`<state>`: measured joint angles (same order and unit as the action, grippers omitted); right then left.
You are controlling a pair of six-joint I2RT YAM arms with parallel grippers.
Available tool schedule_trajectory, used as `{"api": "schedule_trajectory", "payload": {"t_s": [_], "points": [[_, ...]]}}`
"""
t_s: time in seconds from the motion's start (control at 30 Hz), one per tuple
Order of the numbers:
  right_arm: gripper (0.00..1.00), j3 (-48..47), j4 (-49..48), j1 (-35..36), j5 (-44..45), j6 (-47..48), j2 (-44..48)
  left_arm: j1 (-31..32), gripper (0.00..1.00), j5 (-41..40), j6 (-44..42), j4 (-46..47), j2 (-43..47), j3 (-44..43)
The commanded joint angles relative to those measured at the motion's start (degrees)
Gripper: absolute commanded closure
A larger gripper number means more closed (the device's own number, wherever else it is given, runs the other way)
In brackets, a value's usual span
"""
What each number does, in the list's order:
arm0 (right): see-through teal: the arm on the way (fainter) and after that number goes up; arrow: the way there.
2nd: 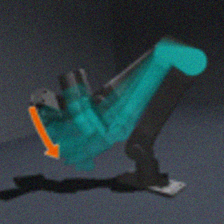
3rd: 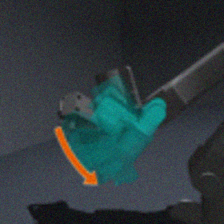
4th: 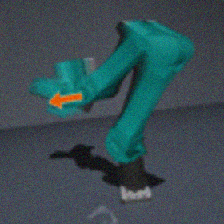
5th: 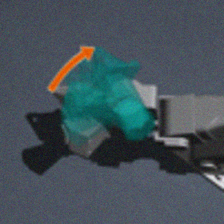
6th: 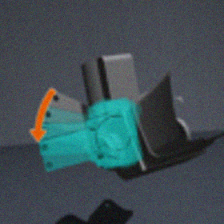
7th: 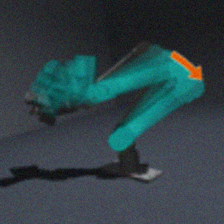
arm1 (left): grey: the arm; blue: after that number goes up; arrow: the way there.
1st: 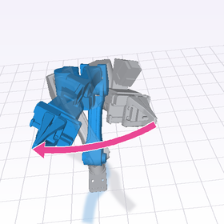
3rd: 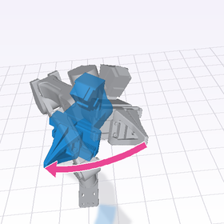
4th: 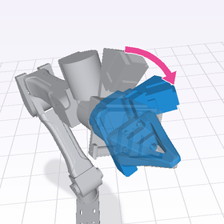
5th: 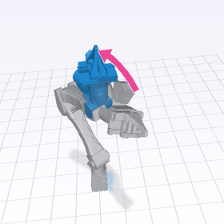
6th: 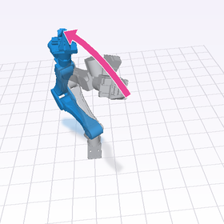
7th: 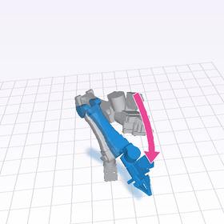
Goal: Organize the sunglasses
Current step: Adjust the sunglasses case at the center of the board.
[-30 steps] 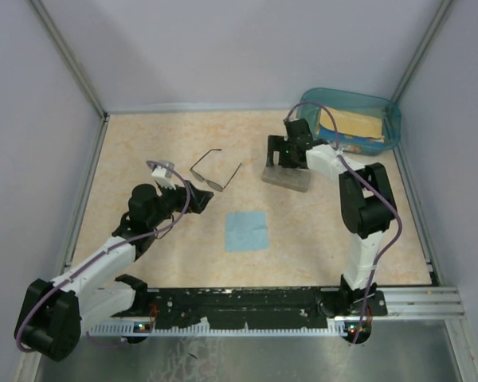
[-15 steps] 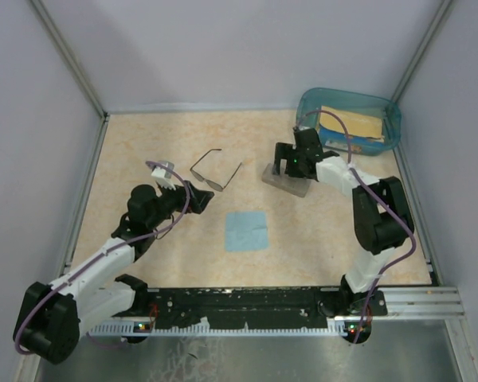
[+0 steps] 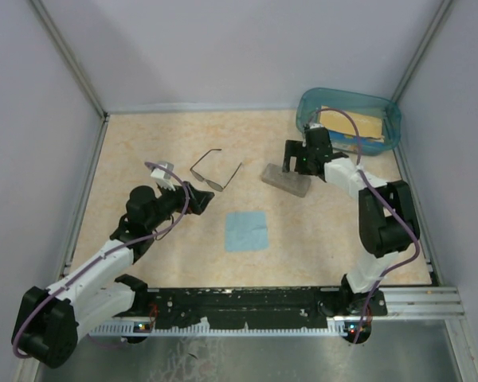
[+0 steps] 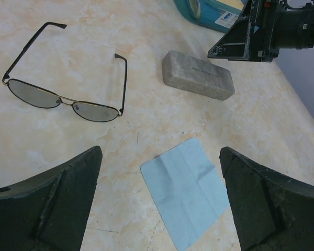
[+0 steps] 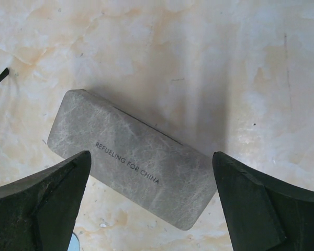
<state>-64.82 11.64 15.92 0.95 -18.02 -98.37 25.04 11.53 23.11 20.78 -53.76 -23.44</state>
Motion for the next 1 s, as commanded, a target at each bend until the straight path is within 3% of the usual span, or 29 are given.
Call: {"api": "schedule_trajectory", "payload": {"t_s": [0.0,0.43,0.97], "points": [[0.01,-1.83,-3.47,-2.08,-2.18,0.33,0.84,0.46,0.00,-0.12,0.07,0.06,0.49,-0.49],[0.01,3.47,-8.46,-3.87,-10.21,-1.60,-1.11,0.76,0.00,-0.03,-0.17,0.34,-0.95,-1.11],[0.01,12.17,-11.91,-2.95,-17.47,-0.47,3.23,1.22,0.00,-0.89,0.10,-0.21,-0.02,-0.54]]}}
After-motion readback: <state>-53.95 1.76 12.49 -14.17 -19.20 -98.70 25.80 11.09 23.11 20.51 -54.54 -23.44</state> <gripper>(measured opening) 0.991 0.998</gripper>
